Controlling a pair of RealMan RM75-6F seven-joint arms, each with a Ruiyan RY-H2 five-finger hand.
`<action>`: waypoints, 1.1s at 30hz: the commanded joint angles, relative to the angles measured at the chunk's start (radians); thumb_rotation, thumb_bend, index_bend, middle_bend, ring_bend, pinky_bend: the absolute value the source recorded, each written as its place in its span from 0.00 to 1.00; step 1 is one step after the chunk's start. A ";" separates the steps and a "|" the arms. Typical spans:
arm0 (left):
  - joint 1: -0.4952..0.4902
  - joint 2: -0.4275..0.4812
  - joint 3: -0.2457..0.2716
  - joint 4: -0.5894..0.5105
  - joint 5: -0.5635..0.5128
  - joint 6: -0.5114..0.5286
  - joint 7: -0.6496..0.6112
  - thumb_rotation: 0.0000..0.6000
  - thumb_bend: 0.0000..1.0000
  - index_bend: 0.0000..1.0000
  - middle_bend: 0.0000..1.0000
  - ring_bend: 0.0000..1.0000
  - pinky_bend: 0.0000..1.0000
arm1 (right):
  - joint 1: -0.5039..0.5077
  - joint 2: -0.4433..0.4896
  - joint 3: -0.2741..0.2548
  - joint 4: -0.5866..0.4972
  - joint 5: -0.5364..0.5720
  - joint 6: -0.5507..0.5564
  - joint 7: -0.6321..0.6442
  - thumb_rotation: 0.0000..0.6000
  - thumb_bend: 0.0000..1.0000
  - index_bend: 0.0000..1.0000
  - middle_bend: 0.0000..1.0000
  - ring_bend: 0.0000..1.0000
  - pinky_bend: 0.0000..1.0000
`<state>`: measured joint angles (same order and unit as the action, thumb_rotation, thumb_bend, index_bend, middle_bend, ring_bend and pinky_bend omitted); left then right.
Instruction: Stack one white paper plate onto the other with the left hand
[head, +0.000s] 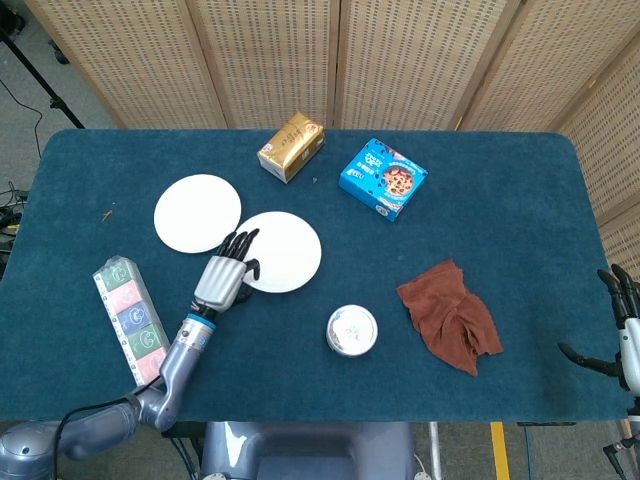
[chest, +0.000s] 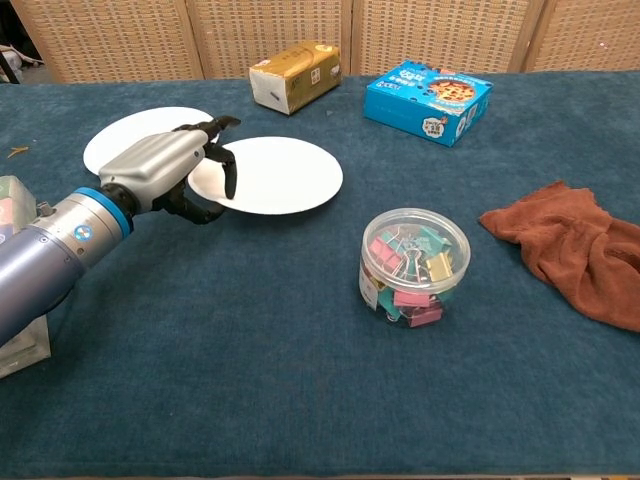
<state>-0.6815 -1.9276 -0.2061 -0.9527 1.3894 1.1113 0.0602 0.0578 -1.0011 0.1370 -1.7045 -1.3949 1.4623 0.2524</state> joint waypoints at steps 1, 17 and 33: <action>-0.013 0.043 -0.033 -0.035 0.021 0.055 -0.006 1.00 0.51 0.86 0.00 0.00 0.00 | 0.001 -0.002 -0.001 -0.001 0.000 -0.001 -0.005 1.00 0.00 0.00 0.00 0.00 0.00; -0.010 0.231 -0.133 -0.103 -0.019 0.130 -0.038 1.00 0.50 0.92 0.00 0.00 0.00 | 0.007 -0.015 -0.006 -0.003 -0.001 -0.011 -0.034 1.00 0.00 0.00 0.00 0.00 0.00; 0.005 0.188 -0.126 0.136 -0.099 0.068 -0.224 1.00 0.50 0.92 0.00 0.00 0.00 | 0.019 -0.032 -0.015 -0.006 0.000 -0.034 -0.078 1.00 0.00 0.00 0.00 0.00 0.00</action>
<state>-0.6755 -1.7193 -0.3390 -0.8541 1.2980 1.1931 -0.1357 0.0765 -1.0325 0.1227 -1.7110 -1.3952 1.4289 0.1755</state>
